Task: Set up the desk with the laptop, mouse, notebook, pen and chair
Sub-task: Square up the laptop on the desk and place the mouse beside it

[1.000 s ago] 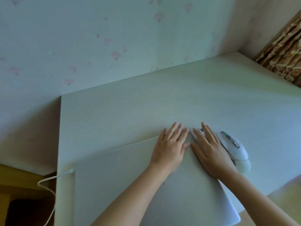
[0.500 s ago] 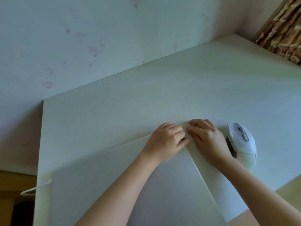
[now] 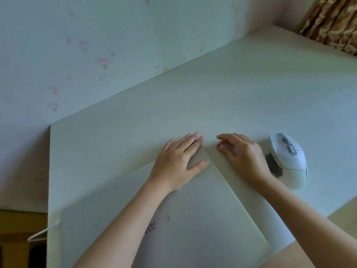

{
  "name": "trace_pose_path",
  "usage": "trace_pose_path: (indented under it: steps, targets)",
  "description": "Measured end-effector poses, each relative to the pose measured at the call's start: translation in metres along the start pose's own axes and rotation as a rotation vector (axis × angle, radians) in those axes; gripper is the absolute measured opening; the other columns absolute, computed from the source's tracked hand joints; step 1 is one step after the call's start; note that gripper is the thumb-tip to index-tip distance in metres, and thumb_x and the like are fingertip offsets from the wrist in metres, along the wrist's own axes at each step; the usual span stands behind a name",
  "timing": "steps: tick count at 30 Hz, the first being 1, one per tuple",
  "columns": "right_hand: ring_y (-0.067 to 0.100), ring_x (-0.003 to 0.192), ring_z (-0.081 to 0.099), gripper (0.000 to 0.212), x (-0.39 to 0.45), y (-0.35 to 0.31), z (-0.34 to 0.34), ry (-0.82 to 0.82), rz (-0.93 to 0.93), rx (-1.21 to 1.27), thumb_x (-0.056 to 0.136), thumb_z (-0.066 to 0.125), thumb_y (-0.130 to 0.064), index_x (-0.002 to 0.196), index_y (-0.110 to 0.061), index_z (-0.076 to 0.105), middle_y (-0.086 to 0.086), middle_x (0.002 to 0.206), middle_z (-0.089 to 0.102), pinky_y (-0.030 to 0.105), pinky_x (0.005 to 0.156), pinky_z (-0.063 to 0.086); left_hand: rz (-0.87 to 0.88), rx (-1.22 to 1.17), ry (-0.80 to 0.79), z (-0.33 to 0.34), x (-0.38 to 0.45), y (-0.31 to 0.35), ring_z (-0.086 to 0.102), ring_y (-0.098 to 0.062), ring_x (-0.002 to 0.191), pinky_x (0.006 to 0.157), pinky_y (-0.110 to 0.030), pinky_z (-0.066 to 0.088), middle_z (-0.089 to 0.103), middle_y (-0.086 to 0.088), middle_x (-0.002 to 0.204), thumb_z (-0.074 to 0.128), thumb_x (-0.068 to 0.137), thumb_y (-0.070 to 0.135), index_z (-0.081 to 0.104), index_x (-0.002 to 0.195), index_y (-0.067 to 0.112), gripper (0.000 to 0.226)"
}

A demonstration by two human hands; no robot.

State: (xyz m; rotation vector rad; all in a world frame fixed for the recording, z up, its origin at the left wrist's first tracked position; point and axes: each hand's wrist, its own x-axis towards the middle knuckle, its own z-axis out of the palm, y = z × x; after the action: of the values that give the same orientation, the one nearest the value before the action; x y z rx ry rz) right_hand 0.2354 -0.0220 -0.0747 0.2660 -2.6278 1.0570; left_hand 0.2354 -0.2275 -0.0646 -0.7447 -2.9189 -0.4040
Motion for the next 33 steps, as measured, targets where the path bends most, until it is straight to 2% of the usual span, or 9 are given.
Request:
trace_pose_path:
  steps: [3,6,8,12,19,23,28,33]
  targets:
    - [0.008,0.083,0.068,0.026,0.001,-0.004,-0.001,-0.032,0.067,0.280,0.081,0.069,-0.004,0.104,-0.016,0.068,-0.005,0.090,0.071,0.027,0.079,0.055,-0.013,0.034,-0.117,-0.007,-0.010,-0.003,0.009,-0.002,0.146,0.118,-0.030,0.010,0.008,0.015,0.160,0.023,0.086,0.072,0.016,0.153,0.031,0.079]
    - [0.000,0.084,0.068,0.026,0.005,-0.004,-0.002,-0.090,0.152,0.430,0.081,0.070,-0.003,0.102,-0.018,0.070,-0.007,0.090,0.072,0.014,0.080,0.051,-0.012,0.049,-0.149,-0.009,-0.013,-0.004,0.003,-0.001,0.146,0.118,-0.031,0.009,0.000,0.016,0.161,0.019,0.083,0.077,0.009,0.154,0.031,0.085]
    - [0.000,0.085,0.068,0.028,0.008,-0.005,0.000,-0.124,0.149,0.476,0.081,0.070,-0.002,0.105,-0.015,0.070,-0.005,0.091,0.073,0.011,0.082,0.049,-0.012,0.051,-0.153,-0.009,-0.012,-0.005,0.003,-0.001,0.146,0.119,-0.032,0.012,-0.001,0.017,0.160,0.018,0.082,0.078,0.007,0.154,0.032,0.086]
    - [-0.001,0.086,0.067,0.032,0.011,-0.005,0.004,-0.191,0.143,0.487,0.081,0.069,-0.003,0.110,-0.017,0.069,-0.006,0.090,0.072,0.010,0.085,0.048,-0.017,0.026,-0.140,-0.007,-0.010,-0.005,0.009,-0.001,0.146,0.117,-0.031,0.017,0.003,0.018,0.160,0.025,0.082,0.076,0.012,0.153,0.032,0.085]
    - [0.000,0.086,0.068,0.029,0.011,-0.001,0.004,-0.221,0.089,0.477,0.081,0.069,-0.001,0.106,-0.015,0.070,-0.002,0.091,0.074,0.015,0.086,0.051,-0.021,0.011,-0.135,-0.008,-0.006,-0.003,0.012,0.002,0.144,0.113,-0.026,0.019,0.010,0.019,0.159,0.029,0.082,0.074,0.016,0.153,0.033,0.082]
    - [0.001,0.088,0.067,0.025,0.008,0.000,0.005,-0.177,-0.011,0.412,0.081,0.068,0.001,0.104,-0.011,0.070,-0.001,0.091,0.074,0.018,0.085,0.052,-0.027,0.003,-0.132,-0.009,-0.006,-0.002,0.013,0.003,0.144,0.112,-0.023,0.018,0.012,0.019,0.159,0.031,0.083,0.072,0.019,0.152,0.033,0.081]
    - [0.010,0.081,0.067,0.020,0.005,0.000,0.007,-0.138,-0.175,0.275,0.085,0.064,-0.002,0.102,-0.012,0.070,-0.001,0.091,0.073,0.029,0.074,0.052,-0.036,0.005,-0.125,-0.010,-0.006,-0.001,0.014,0.004,0.143,0.110,-0.018,0.015,0.013,0.019,0.159,0.033,0.083,0.071,0.021,0.152,0.033,0.079]
    - [0.013,0.084,0.068,0.025,0.008,-0.003,0.009,-0.142,-0.152,0.258,0.085,0.064,-0.002,0.106,-0.013,0.067,-0.001,0.092,0.073,0.029,0.074,0.051,-0.046,-0.002,-0.122,-0.011,-0.006,0.000,0.015,0.004,0.143,0.109,-0.015,0.012,0.016,0.019,0.158,0.035,0.083,0.070,0.023,0.151,0.033,0.078]
